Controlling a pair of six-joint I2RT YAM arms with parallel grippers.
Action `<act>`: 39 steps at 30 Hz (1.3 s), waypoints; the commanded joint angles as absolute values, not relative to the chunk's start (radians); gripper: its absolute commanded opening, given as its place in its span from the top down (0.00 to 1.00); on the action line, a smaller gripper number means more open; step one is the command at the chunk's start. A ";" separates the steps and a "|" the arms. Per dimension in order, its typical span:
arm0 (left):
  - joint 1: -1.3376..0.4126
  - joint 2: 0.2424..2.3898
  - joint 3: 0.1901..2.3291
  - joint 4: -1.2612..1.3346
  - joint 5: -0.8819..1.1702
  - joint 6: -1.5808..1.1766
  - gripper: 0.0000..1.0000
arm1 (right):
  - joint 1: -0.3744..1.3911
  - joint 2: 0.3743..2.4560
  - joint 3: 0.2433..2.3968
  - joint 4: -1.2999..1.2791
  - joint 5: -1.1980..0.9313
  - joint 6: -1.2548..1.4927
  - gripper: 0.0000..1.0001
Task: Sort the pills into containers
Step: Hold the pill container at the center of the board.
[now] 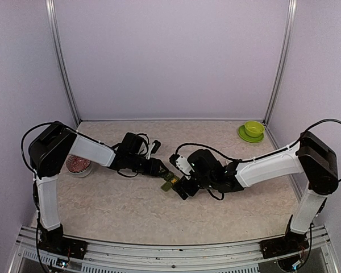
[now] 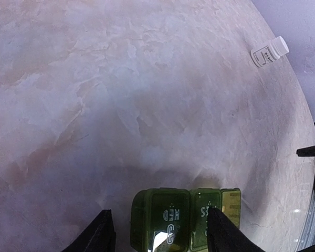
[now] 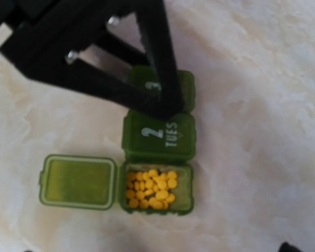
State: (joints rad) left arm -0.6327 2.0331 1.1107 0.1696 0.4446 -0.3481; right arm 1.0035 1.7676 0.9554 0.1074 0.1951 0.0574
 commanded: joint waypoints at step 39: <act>-0.623 2.101 1.005 0.323 0.486 -0.390 0.68 | 1.058 1.959 1.121 0.099 0.310 -0.041 0.00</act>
State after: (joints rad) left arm -0.6224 2.0609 1.0309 0.3737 0.4976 -0.3798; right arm 1.0298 1.9217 1.0767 0.1169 0.2260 -0.0010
